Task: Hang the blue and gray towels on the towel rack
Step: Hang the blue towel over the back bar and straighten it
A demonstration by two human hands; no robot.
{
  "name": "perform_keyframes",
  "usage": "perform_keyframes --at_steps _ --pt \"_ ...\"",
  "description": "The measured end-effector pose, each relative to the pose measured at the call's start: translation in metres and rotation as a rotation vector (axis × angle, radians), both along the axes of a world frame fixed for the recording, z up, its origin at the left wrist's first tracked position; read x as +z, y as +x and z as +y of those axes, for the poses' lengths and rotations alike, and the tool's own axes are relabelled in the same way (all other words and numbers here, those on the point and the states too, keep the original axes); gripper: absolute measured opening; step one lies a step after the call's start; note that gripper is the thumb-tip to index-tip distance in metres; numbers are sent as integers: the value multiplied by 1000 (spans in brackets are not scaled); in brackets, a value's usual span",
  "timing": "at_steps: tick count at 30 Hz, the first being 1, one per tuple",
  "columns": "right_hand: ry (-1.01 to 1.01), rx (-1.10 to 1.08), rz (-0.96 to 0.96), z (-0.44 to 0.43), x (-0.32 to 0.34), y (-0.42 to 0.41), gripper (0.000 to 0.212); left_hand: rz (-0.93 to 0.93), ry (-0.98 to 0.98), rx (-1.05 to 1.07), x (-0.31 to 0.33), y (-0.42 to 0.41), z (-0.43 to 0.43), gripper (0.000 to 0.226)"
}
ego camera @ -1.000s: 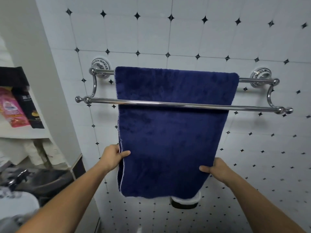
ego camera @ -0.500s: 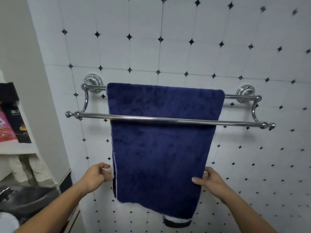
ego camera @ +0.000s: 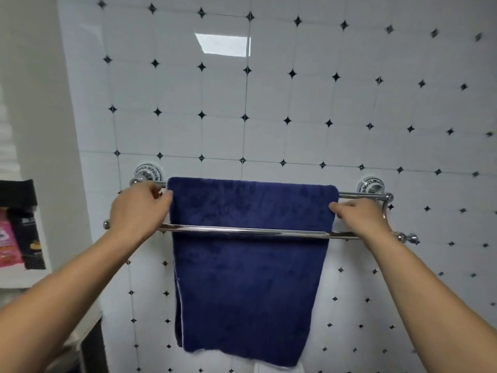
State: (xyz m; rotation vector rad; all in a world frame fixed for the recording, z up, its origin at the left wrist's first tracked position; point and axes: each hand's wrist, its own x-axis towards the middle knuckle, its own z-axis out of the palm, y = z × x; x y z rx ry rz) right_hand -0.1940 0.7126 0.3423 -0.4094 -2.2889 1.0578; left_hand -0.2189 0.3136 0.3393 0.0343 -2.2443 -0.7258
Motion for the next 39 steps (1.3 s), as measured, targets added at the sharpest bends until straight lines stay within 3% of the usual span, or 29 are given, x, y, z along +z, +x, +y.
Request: perform_keyframes --at_steps 2,4,8,11,14,16,18,20,22,24,27,31,35,37,39 --pt "-198 175 -67 -1 5 -9 27 -249 119 -107 3 -23 5 34" --pt "-243 223 -68 2 4 -17 34 -339 276 -255 -2 -39 9 19" --pt "-298 221 12 12 8 -23 35 -287 412 -243 -3 -55 7 13" --pt "-338 228 56 16 10 -21 18 -255 524 -237 -1 -56 0 15" --pt "-224 165 33 14 11 -19 23 -225 555 -279 1 -50 -4 21" --pt "83 -52 -37 9 15 -15 34 -254 470 -252 2 -44 -4 33" --pt "434 -257 61 -2 22 -11 33 -218 280 -101 4 -38 -5 36" --pt "683 -156 171 -17 27 -13 46 4 46 26 10 -31 -4 27" --pt "842 59 143 -36 30 -21 52 211 -214 -83 18 -31 7 42" --pt "908 194 53 -54 26 -30 39 179 -482 -260 25 -37 23 52" --pt "917 154 23 -54 18 -37 25 46 -650 -233 26 -51 35 33" --pt "932 60 25 -32 15 -37 20 2 -668 -182 24 -57 19 27" --pt "931 66 7 -36 16 -33 28 -67 -654 -195 27 -53 21 33" --pt "936 62 73 -39 10 -25 42 -10 -630 -229 21 -40 18 43" --pt "911 87 199 -46 -3 -16 52 169 -590 -288 6 -21 7 46"
